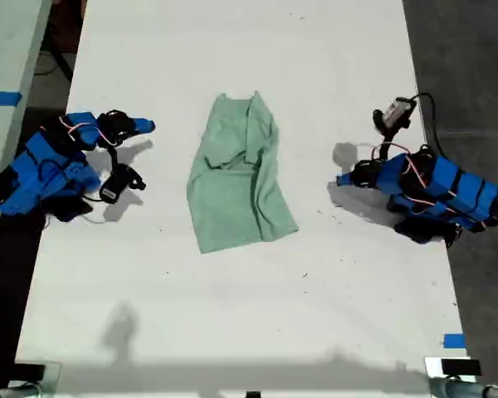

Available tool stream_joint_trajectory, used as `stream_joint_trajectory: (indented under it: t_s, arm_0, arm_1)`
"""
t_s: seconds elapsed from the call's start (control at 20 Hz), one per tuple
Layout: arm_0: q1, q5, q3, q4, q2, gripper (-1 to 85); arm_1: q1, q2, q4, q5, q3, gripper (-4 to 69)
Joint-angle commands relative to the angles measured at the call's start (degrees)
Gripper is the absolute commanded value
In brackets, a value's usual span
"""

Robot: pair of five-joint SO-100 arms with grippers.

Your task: Fold t shirt

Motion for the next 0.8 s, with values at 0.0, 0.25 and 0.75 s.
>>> stream_joint_trajectory:
  t_s: [0.0,0.25,0.75]
  arm_0:
    - [0.1,-0.9,2.0,0.0,0.5,-0.3]
    - [0.1,-0.9,2.0,0.0,0.5,-0.3]
    - [3.4,-1.4,-1.4,-1.2,-0.1,-0.4]
  arm_1:
    - [-0.3,0.5,0.3,0.3,3.3,0.9]
    - [0.1,0.5,0.3,0.4,3.3,4.4]
    - [0.1,0.5,0.3,0.3,3.3,0.8]
